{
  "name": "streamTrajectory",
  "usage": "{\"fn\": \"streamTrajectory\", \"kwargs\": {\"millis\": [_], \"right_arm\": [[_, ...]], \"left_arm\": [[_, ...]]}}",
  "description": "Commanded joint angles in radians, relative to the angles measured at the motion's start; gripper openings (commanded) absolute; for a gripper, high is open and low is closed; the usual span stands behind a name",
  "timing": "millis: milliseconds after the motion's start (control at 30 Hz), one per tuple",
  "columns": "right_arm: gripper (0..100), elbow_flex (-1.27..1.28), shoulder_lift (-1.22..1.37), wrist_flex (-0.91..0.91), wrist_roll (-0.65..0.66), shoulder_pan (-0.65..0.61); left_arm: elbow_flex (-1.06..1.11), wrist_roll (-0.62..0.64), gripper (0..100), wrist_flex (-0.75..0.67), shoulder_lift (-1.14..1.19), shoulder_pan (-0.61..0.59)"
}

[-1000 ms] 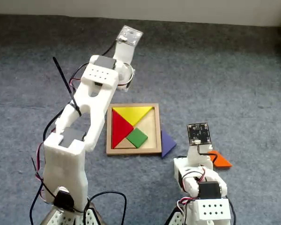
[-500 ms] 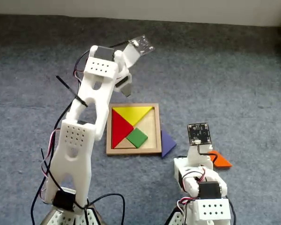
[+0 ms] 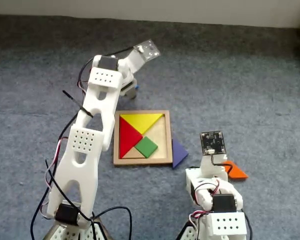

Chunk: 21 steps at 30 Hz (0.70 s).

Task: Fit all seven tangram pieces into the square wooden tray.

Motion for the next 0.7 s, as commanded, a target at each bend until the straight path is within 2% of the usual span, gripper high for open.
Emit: {"fn": "streamTrajectory", "kwargs": {"millis": [0, 133, 200, 333, 600, 667], "right_arm": [[0.6, 0.081, -0.007, -0.019, -0.003, 0.010], [0.6, 0.081, -0.007, -0.019, -0.003, 0.010], [0.6, 0.081, -0.007, -0.019, -0.003, 0.010], [0.6, 0.081, -0.007, -0.019, -0.003, 0.010], [0.6, 0.081, -0.007, -0.019, -0.003, 0.010], [0.6, 0.081, -0.007, -0.019, -0.003, 0.010]], "left_arm": [[-0.042, -0.009, 27, -0.077, 0.036, -0.015], [-0.042, -0.014, 23, -0.083, 0.076, -0.016], [-0.039, -0.068, 18, -0.069, 0.087, -0.016], [-0.042, -0.153, 13, 0.046, 0.087, -0.013], [-0.160, -0.152, 12, 0.341, 0.088, -0.008], [-0.173, -0.124, 12, 0.373, 0.087, -0.016]]}}
